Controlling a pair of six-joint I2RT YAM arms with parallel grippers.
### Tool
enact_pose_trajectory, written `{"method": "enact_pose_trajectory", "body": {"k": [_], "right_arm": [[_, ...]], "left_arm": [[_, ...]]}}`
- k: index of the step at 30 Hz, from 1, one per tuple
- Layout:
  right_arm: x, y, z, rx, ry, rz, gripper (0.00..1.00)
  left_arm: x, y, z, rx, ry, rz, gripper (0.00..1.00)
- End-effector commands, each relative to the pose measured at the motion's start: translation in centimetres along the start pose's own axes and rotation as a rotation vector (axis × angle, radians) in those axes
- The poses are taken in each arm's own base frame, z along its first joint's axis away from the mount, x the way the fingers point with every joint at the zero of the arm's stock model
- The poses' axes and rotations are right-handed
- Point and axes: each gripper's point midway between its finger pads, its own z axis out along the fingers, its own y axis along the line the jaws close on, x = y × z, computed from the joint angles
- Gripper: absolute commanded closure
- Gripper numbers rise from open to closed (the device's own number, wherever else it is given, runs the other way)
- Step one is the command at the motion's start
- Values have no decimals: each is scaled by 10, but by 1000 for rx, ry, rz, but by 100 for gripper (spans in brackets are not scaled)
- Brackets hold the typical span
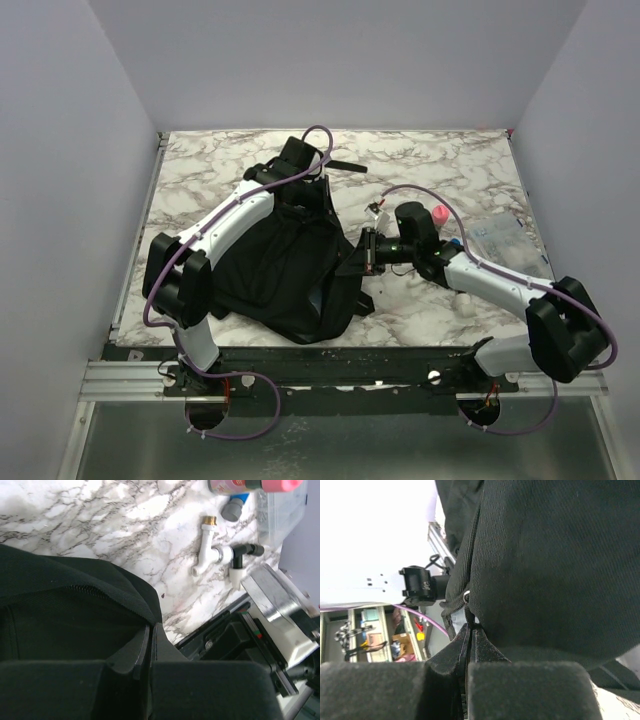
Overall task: Pack the student bag
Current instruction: Zip the student bag at the center of the board.
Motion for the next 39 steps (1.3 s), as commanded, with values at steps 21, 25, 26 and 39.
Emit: {"method": "enact_pose_trajectory", "body": {"k": [21, 25, 26, 39], "right_arm": [[123, -20, -2, 408, 53, -404, 100], [116, -34, -14, 493, 13, -450, 100], [112, -34, -17, 504, -11, -448, 100], [90, -51, -20, 573, -177, -416, 100]], "left_arm": [[-101, 7, -7, -113, -309, -132, 100], [-113, 27, -7, -166, -314, -139, 100], [-112, 29, -7, -161, -299, -131, 100], [17, 10, -7, -45, -34, 89, 18]]}}
